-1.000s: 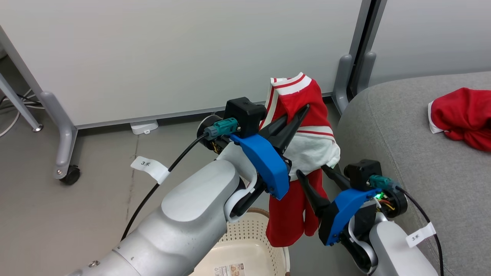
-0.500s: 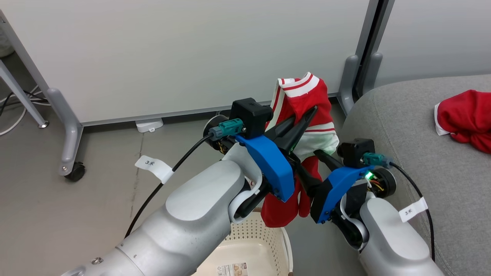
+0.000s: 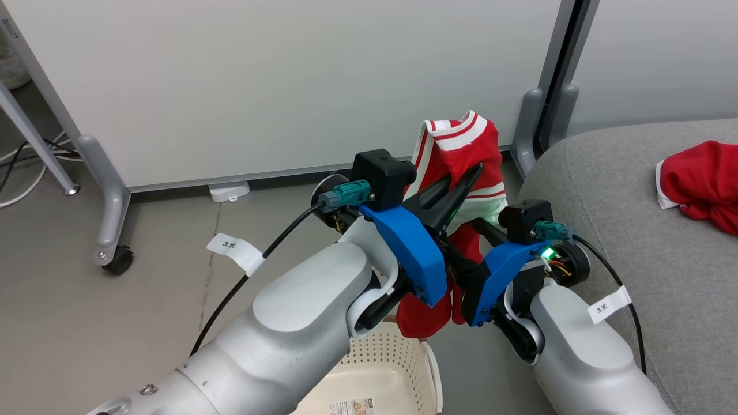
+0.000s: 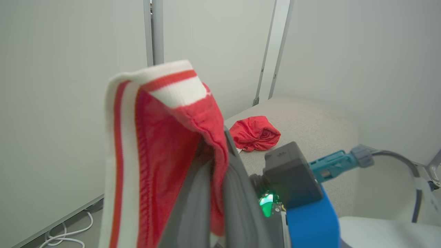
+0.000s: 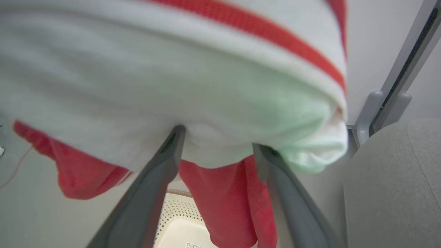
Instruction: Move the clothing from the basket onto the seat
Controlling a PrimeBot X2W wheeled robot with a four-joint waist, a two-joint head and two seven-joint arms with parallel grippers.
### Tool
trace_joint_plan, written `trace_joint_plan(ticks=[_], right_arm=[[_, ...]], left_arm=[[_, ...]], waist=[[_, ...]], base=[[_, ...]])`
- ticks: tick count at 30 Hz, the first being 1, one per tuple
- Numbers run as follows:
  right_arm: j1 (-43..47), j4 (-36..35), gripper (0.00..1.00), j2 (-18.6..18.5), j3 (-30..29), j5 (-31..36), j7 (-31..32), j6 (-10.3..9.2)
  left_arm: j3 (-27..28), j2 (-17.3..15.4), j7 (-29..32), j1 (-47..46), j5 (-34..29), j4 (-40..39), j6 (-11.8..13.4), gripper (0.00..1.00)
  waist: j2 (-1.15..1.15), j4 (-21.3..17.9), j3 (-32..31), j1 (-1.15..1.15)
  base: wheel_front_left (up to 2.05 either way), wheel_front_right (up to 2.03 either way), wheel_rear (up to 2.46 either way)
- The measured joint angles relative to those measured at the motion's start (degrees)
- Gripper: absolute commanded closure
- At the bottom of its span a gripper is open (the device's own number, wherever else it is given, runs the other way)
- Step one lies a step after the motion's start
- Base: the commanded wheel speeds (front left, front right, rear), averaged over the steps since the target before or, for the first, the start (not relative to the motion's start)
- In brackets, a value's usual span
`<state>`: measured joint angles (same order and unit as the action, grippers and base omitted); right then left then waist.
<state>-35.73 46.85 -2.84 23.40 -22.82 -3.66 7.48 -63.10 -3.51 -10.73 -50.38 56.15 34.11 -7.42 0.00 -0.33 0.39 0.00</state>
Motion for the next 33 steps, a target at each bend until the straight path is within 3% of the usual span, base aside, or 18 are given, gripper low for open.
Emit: trace_joint_plan(ticks=[1,2,4,31,32,33], right_arm=[[-0.2,0.4,0.0,0.0,0.2,0.0,-0.3,0.0],[-0.5,0.8,0.27,0.0,0.4,0.0,-0.7,0.0],[-1.1,1.5,1.0,0.0,0.9,0.2,-1.5,0.0],[-2.2,3.9,1.0,0.0,3.9,1.0,-4.0,0.0],[-2.2,3.9,1.0,0.0,4.0,0.9,-4.0,0.0],[-2.2,3.9,1.0,0.0,4.1,0.9,-4.0,0.0]], left_arm=[[-0.1,0.0,0.0,0.0,0.2,0.0,0.0,1.0],[-0.2,0.0,0.0,0.0,0.3,0.0,0.0,1.0],[-0.3,-0.1,-0.1,-0.2,0.4,0.1,0.0,1.0],[-1.0,-0.7,-1.5,-0.5,1.6,3.3,0.0,1.0],[-1.0,-0.7,-1.5,-0.6,1.7,3.4,0.0,0.81],[-1.0,-0.7,-1.5,-0.6,1.8,3.4,0.0,0.48]], waist=[[0.0,0.0,0.0,0.0],[0.0,-0.1,0.0,0.0],[0.0,-0.2,-0.1,0.0],[0.0,-1.1,-0.3,0.0],[0.0,-1.1,-0.4,0.0],[0.0,-1.1,-0.4,0.0]], base=[[0.0,0.0,0.0],[0.0,0.0,0.0],[0.0,0.0,0.0],[0.0,0.0,0.0],[0.0,0.0,0.0],[0.0,0.0,0.0]])
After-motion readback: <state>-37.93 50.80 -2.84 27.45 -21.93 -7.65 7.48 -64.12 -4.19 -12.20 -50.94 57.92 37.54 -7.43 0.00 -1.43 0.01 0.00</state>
